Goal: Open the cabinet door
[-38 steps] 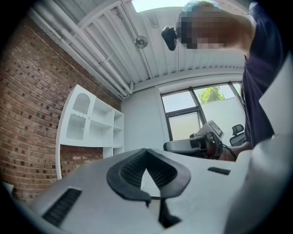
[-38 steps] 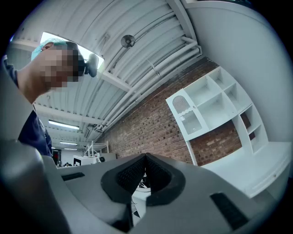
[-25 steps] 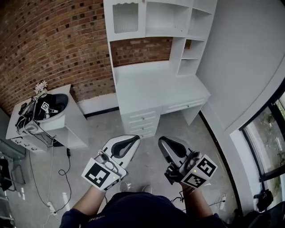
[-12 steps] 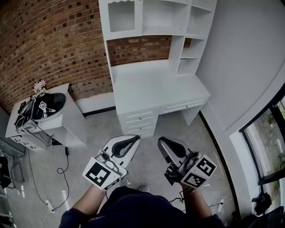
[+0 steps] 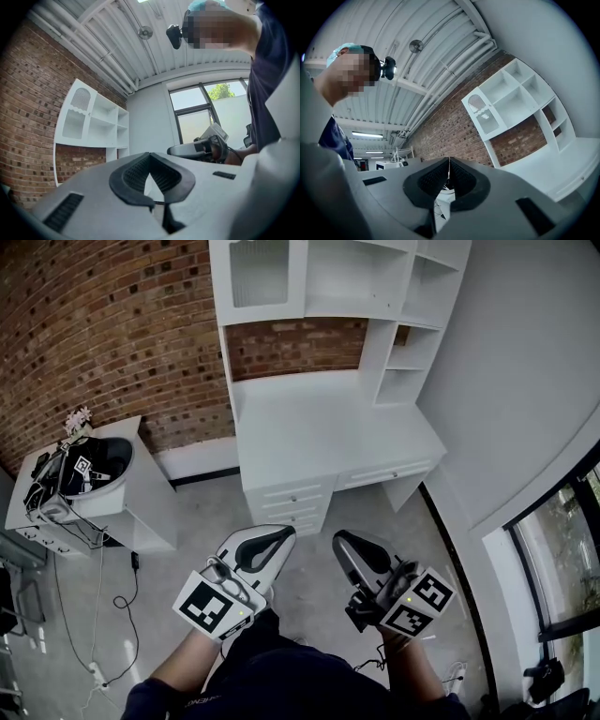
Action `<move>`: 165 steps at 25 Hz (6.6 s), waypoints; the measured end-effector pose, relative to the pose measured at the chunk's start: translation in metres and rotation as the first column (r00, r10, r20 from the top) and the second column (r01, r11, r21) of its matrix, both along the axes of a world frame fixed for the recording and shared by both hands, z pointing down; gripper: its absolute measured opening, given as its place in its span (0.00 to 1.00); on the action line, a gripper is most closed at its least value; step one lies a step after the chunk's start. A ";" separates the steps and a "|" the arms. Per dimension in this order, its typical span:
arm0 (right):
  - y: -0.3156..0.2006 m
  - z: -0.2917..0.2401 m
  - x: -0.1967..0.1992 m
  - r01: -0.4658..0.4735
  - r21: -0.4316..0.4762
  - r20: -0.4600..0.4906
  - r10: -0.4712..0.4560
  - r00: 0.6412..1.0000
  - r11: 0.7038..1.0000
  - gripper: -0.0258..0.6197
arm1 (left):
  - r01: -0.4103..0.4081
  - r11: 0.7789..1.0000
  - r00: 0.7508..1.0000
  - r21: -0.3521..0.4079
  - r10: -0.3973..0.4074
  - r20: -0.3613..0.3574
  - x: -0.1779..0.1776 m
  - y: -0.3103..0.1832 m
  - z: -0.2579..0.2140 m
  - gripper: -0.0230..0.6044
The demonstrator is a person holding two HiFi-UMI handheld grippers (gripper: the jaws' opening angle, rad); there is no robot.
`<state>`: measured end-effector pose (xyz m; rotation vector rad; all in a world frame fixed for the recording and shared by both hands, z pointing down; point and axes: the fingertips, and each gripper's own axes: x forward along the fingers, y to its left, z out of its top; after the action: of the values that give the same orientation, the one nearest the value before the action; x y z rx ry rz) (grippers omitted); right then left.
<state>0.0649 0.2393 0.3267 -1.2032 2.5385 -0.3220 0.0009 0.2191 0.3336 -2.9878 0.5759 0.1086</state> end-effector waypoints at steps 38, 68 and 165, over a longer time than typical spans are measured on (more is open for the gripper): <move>-0.453 -0.016 0.041 -0.158 0.025 -0.155 0.160 0.975 0.987 0.09 | 0.063 0.997 0.998 -0.052 -0.064 -0.020 -0.041 -0.409 0.010 0.04; -0.719 -0.094 0.149 -0.063 0.198 -0.119 0.087 0.989 0.978 0.27 | 0.435 0.898 0.901 -0.070 -0.434 0.024 0.021 -0.494 0.022 0.04; -0.443 -0.100 -0.134 0.118 0.452 -0.338 0.047 0.940 0.884 0.19 | 0.302 0.950 0.953 -0.078 -0.303 -0.008 -0.123 -0.399 0.018 0.04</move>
<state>-0.0696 -0.2039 0.2264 -1.0867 2.6934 0.5173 -0.1224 -0.1801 0.3513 -2.9273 1.0541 0.0941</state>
